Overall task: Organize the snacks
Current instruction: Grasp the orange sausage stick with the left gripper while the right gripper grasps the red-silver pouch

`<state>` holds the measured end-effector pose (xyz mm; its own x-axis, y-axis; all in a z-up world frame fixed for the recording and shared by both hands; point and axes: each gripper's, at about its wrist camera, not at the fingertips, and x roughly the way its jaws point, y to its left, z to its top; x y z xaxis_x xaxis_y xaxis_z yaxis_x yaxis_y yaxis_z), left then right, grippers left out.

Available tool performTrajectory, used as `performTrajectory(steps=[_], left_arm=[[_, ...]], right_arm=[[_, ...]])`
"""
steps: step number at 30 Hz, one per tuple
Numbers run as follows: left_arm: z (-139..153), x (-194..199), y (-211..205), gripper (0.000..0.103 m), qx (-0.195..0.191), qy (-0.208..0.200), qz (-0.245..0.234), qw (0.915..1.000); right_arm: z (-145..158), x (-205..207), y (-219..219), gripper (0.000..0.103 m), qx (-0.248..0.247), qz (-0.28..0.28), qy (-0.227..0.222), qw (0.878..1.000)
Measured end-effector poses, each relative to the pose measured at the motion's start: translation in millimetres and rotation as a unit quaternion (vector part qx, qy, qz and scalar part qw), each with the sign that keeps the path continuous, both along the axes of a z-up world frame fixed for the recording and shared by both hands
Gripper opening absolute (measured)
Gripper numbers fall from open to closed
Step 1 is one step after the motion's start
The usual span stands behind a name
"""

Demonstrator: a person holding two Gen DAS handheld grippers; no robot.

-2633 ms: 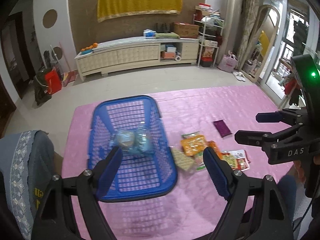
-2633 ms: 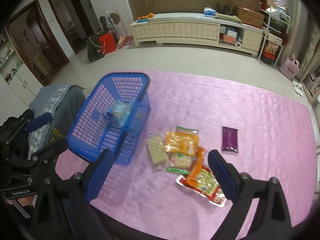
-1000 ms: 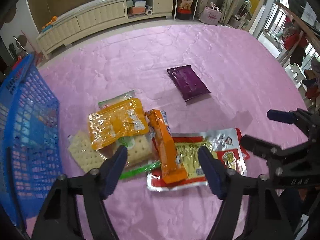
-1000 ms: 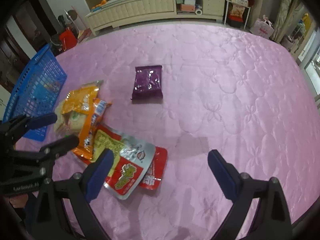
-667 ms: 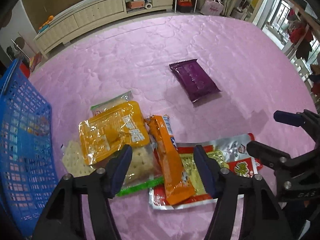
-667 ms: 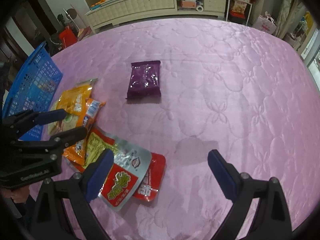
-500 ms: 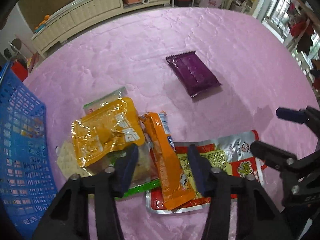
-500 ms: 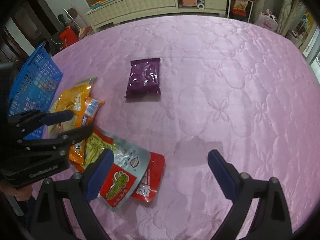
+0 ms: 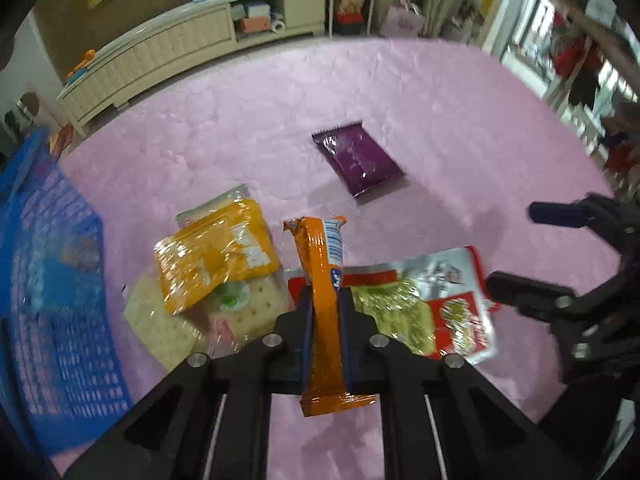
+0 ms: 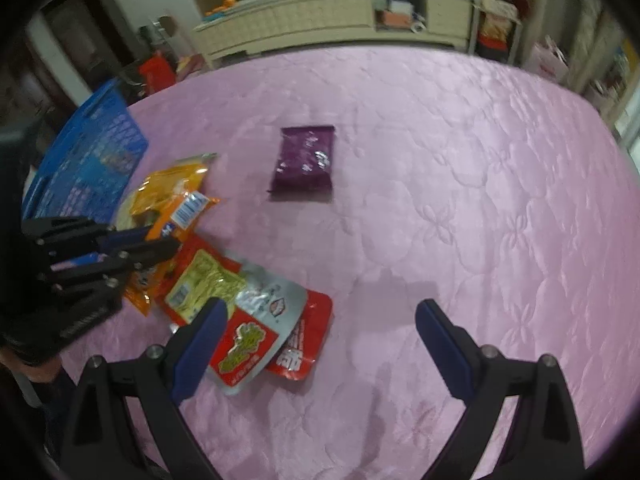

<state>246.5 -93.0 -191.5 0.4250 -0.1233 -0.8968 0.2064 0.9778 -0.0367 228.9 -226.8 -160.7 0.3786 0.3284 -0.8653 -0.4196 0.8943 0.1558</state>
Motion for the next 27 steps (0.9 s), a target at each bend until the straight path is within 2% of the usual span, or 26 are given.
performTrajectory(steps=[3, 6, 10, 14, 17, 22, 27], left_arm=[[14, -24, 10, 0.011, -0.014, -0.016, 0.017, 0.9996], [14, -39, 19, 0.011, -0.017, -0.021, 0.030, 0.9992], [8, -63, 29, 0.011, -0.017, -0.022, 0.051, 0.9983], [8, -82, 38, 0.011, -0.029, -0.020, 0.076, 0.9965], [5, -90, 39, 0.011, -0.036, -0.021, 0.091, 0.9950], [-2, -93, 40, 0.011, -0.033, -0.023, 0.099, 0.9943], [1, -86, 49, 0.011, -0.046, -0.027, 0.111, 0.9924]], right_arm=[[6, -8, 12, 0.097, -0.008, 0.044, -0.015, 0.999], [10, -17, 31, 0.097, -0.044, 0.102, -0.042, 0.993], [6, -25, 60, 0.097, -0.094, 0.181, -0.062, 0.977], [-4, -37, 89, 0.097, -0.134, 0.262, -0.072, 0.953], [-13, -41, 101, 0.097, -0.156, 0.291, -0.080, 0.941], [-25, -26, 114, 0.097, -0.163, 0.307, -0.061, 0.936], [-37, -7, 124, 0.097, -0.173, 0.336, -0.042, 0.925]])
